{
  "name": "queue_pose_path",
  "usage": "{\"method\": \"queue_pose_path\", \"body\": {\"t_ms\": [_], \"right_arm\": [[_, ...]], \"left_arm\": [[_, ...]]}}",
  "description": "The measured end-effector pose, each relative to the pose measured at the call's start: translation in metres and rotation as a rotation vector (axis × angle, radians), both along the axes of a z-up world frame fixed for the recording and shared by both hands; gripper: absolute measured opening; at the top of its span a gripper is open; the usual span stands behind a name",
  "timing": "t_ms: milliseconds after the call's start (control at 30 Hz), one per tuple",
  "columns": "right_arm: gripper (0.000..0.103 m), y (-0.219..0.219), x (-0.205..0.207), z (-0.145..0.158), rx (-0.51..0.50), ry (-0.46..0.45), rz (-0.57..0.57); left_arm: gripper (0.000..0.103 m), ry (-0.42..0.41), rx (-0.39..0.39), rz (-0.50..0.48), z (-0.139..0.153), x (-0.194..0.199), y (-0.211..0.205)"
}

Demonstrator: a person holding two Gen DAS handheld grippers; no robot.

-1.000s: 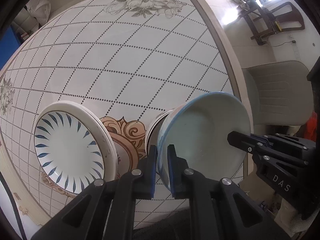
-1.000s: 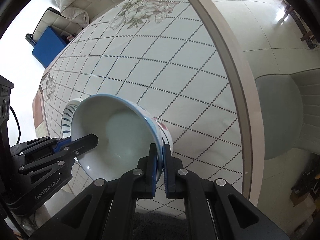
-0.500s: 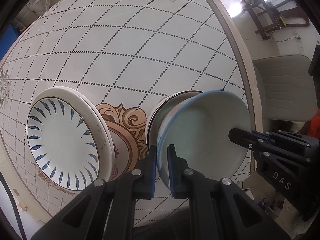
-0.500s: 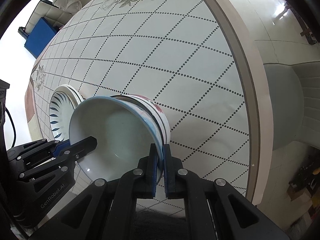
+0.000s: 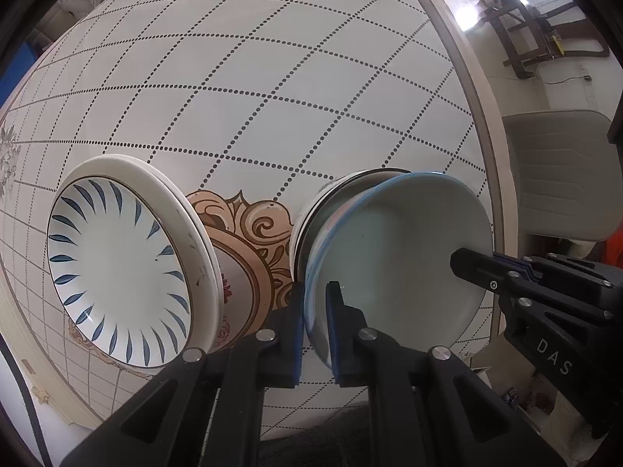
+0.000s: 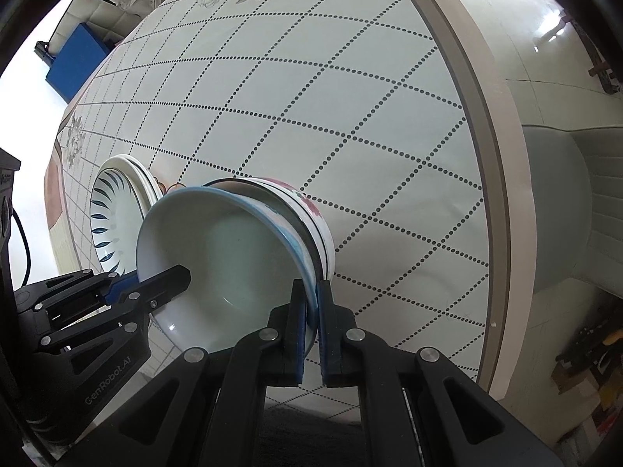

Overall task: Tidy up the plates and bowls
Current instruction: 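Carry the blue-dot bowl and lower it over the nested bowls, then open both grippers and lift them off the bowl stack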

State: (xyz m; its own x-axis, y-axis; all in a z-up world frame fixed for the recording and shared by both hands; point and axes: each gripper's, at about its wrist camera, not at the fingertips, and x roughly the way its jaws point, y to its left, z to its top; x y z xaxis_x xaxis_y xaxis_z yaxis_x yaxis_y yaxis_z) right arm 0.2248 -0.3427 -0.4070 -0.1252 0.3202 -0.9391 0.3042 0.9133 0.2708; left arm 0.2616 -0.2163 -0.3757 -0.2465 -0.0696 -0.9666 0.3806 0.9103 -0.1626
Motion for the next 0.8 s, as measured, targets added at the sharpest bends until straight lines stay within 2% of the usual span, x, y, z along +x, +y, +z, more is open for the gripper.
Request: {"method": "queue_pose_path", "body": {"t_ms": [200, 500, 700, 800], "right_arm": [[0.007, -0.002, 0.002, 0.000, 0.000, 0.008, 0.008], [0.007, 0.001, 0.003, 0.000, -0.002, 0.035, 0.023], [0.007, 0.004, 0.001, 0.006, -0.021, 0.031, 0.046], [0.007, 0.007, -0.001, 0.016, -0.054, 0.011, 0.068]], "left_arm": [[0.008, 0.009, -0.005, 0.003, -0.001, 0.001, 0.002], [0.011, 0.027, 0.003, 0.063, 0.001, 0.004, 0.013], [0.011, -0.042, 0.014, 0.050, 0.019, -0.002, 0.013], [0.011, -0.106, 0.010, 0.033, 0.035, -0.009, 0.014]]}}
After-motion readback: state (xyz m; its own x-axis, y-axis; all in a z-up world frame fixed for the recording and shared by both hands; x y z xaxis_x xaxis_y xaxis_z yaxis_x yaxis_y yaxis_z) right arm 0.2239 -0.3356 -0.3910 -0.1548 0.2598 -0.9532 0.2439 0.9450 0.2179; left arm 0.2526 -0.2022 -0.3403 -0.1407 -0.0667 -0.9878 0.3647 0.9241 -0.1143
